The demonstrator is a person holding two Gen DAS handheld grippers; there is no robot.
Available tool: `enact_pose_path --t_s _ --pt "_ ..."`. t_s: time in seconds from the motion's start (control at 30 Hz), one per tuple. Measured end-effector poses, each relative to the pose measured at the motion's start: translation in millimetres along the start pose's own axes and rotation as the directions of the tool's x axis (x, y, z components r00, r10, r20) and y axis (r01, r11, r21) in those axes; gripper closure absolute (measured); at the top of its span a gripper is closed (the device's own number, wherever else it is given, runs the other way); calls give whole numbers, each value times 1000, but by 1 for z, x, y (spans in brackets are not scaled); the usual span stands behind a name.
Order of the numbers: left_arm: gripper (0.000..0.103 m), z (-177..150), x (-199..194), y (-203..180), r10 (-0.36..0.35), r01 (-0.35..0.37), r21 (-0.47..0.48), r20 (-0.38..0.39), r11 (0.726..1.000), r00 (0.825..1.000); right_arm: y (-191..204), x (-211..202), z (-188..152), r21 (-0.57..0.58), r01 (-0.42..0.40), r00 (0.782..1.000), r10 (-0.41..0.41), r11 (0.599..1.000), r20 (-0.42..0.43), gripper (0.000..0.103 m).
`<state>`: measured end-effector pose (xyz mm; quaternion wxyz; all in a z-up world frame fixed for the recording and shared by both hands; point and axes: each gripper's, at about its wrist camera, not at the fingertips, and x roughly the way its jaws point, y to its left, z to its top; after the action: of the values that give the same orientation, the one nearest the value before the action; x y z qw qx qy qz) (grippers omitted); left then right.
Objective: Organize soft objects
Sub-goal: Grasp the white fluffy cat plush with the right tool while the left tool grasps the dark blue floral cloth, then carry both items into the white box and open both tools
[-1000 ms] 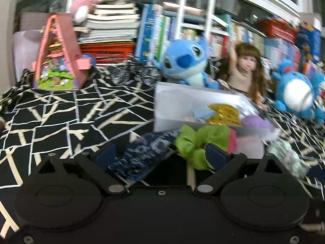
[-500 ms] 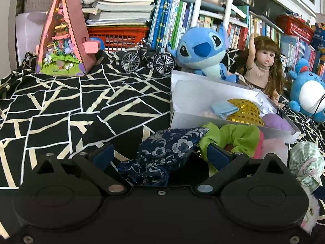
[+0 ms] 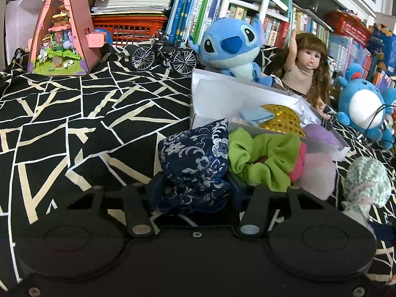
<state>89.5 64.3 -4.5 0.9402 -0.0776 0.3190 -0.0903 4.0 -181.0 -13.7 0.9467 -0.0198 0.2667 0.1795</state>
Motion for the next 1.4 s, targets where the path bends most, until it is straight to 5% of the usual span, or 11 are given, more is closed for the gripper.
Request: enact_pose_path --t_s 0.4,0.63,1.07,1.17,1.23,1.4 --pt "54 -13 -37 -10 -19 20 29 -35 999 999 -2 -1 -2 23 -13 1000 13 1000 -3 19" --pt "25 -12 -57 -13 -26 25 32 30 999 999 -6 -7 -3 33 -16 1000 15 999 10 22" --pt "21 -7 -26 -16 14 -15 -31 -6 999 1000 -3 -28 6 23 -11 997 9 1000 80 22" --pt "27 -8 -18 -19 38 -39 -21 -5 999 999 -3 -32 9 19 3 995 -5 1000 99 22" --pt "44 -9 -14 -21 57 -57 -5 -6 998 998 -5 -33 11 19 16 994 -18 1000 109 22" --pt "59 -11 -17 -23 60 -60 36 8 998 998 -13 -36 15 35 44 991 -48 998 125 22"
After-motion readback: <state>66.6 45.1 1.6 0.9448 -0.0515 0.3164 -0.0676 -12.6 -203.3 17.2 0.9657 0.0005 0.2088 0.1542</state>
